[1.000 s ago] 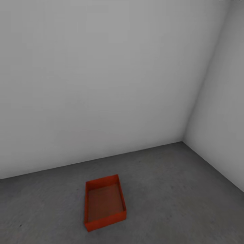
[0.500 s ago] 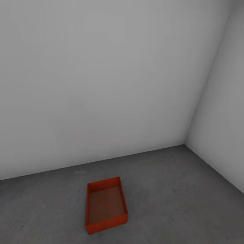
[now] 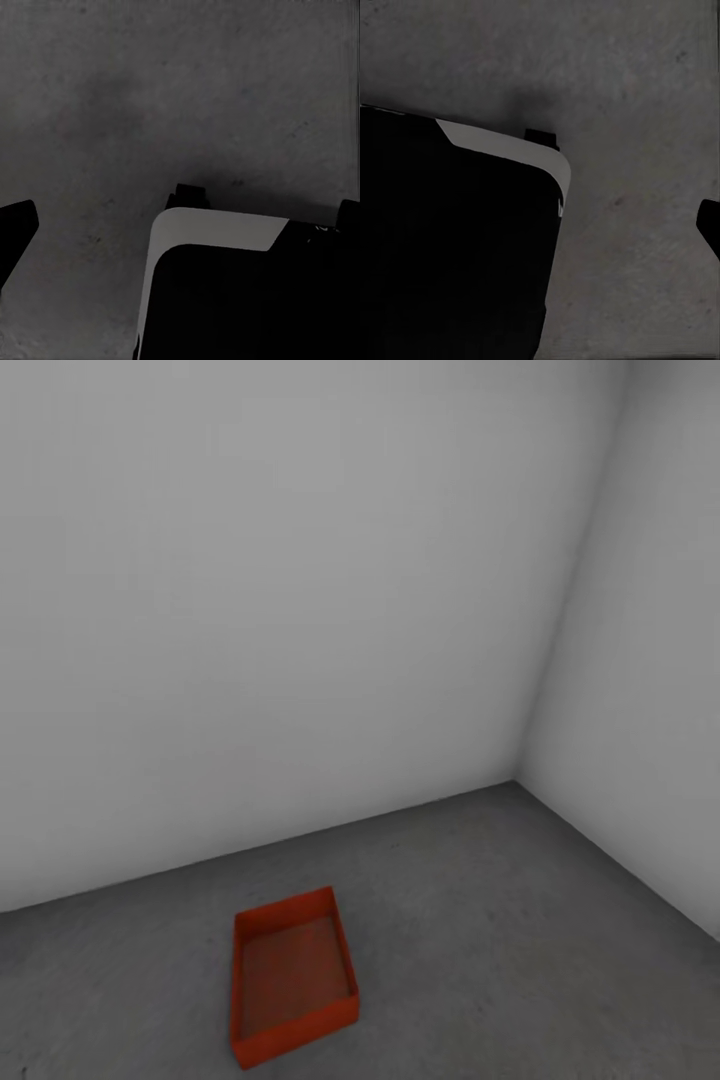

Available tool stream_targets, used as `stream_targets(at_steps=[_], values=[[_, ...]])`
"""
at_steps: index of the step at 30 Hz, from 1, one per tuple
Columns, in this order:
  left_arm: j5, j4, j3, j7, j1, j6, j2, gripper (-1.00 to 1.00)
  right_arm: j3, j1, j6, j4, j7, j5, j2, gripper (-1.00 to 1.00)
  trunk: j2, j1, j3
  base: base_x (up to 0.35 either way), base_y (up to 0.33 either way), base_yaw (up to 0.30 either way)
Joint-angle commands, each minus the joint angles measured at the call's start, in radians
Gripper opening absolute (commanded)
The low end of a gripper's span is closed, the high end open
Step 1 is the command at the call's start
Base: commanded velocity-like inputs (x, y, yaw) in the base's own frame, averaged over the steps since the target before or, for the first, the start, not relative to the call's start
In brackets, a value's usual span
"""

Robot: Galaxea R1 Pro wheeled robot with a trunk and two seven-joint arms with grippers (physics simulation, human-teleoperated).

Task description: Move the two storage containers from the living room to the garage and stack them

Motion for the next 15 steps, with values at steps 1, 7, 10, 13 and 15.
stream_targets(at_steps=[1,7,10,13,15], values=[[0.009,0.0,-0.007,0.002,0.0,-0.002,0.0,1.0,0.004,-0.001,-0.005,0.003,-0.002,0.006,0.002,1.0,-0.001,0.0,0.0,0.0,0.0,-0.255],[0.008,0.0,-0.007,0.002,0.0,-0.002,0.0,1.0,0.004,-0.001,-0.005,0.003,-0.002,0.007,0.004,1.0,-0.001,0.0,0.005,0.0,0.0,-0.256],[0.009,0.0,-0.007,0.002,0.0,-0.002,0.0,1.0,0.004,-0.001,-0.005,0.003,-0.002,0.007,0.003,1.0,-0.001,0.0,0.008,0.0,0.0,-0.258],[0.009,0.0,-0.007,0.002,0.0,-0.002,0.0,1.0,0.004,-0.001,-0.005,0.003,-0.002,0.007,0.003,1.0,-0.001,0.0,0.01,0.0,0.0,-0.259],[0.009,0.0,-0.007,0.002,0.0,-0.002,0.0,1.0,0.004,-0.001,-0.005,0.003,-0.002,0.007,0.004,1.0,-0.001,0.0,0.012,0.0,0.0,-0.259]])
